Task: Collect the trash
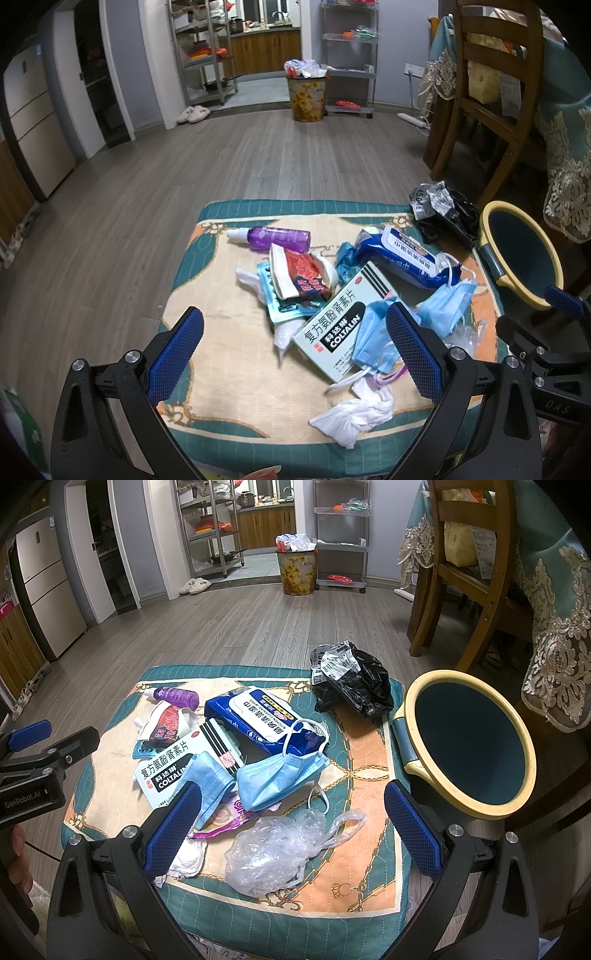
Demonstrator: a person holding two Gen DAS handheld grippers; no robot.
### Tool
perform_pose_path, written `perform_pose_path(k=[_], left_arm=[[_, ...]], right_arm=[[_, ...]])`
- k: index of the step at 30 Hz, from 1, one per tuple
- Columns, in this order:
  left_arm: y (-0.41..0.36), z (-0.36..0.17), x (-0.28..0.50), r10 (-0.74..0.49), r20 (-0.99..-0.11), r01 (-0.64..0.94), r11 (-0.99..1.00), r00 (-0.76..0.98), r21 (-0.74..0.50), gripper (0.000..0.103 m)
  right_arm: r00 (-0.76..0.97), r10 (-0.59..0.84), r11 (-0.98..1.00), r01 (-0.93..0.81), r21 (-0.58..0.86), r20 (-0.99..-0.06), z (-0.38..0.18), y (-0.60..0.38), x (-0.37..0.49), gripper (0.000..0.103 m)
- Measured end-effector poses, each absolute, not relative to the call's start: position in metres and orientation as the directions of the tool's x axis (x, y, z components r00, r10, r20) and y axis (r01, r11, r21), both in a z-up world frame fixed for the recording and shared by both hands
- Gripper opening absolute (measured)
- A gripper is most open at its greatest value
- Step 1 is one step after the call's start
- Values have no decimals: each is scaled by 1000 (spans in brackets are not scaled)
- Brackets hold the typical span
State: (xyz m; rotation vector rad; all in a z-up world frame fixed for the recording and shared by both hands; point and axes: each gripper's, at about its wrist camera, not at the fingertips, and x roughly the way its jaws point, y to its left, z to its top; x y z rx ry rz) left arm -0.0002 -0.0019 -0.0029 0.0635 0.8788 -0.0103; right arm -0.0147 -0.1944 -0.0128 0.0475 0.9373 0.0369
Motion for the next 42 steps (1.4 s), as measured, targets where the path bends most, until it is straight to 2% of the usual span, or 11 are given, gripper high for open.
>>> perform_pose_path(k=[28, 32, 36, 42], left_arm=[[-7, -5, -4, -6, -773, 48, 998, 635, 32, 98], [-10, 10, -6, -13, -735, 77, 996, 678, 53, 98], [-5, 31, 0, -71, -709, 141, 989, 701, 41, 98], [22, 50, 44, -13, -673, 97, 992, 739, 87, 98]], right_arm=[[592, 57, 998, -10, 63, -804, -10, -195, -13, 97], [634, 38, 999, -14, 37, -772, 10, -203, -11, 97], [693, 17, 999, -34, -10, -721, 42, -219, 6, 97], [741, 45, 997, -80, -21, -670, 66, -254, 45, 97]])
